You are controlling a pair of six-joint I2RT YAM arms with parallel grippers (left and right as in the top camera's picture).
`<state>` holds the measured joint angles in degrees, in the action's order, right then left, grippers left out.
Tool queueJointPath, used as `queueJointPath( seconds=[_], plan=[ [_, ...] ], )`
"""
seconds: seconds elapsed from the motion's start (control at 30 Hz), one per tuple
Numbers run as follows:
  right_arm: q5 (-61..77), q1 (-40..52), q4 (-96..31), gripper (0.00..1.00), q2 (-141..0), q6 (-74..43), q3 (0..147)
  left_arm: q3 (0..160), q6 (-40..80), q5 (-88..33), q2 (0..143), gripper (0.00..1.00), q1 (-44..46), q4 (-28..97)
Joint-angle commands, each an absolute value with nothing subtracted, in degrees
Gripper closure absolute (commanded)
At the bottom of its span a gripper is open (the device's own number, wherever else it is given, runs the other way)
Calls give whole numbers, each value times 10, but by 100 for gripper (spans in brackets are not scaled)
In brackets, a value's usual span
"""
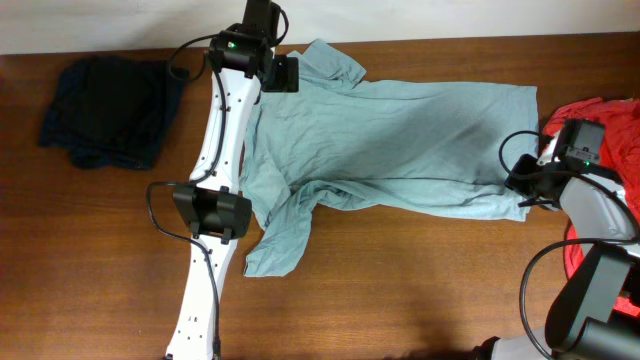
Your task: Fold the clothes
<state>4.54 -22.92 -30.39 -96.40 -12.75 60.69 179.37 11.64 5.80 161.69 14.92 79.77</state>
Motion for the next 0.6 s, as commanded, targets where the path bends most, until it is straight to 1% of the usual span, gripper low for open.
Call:
queueJointPath(
  seconds=[0.0, 0.03, 0.07, 0.17, 0.27, 0.57],
  plan=[
    [30, -237, -303, 33, -968, -124, 609, 1797, 122, 54, 1607, 1, 149, 798],
    [30, -238, -306, 28, -968, -123, 609, 1797, 122, 54, 1607, 1, 149, 798],
    [30, -240, -309, 26, -968, -122, 609, 1797, 122, 54, 1607, 1, 149, 798],
    [30, -244, -325, 24, -967, -123, 611, 1797, 122, 54, 1607, 1, 149, 798],
    [32, -245, -331, 17, -967, -122, 611, 1797, 122, 54, 1607, 1, 149, 798],
    [32, -245, -392, 15, -967, -123, 611, 1797, 122, 54, 1607, 1, 149, 798]
  ],
)
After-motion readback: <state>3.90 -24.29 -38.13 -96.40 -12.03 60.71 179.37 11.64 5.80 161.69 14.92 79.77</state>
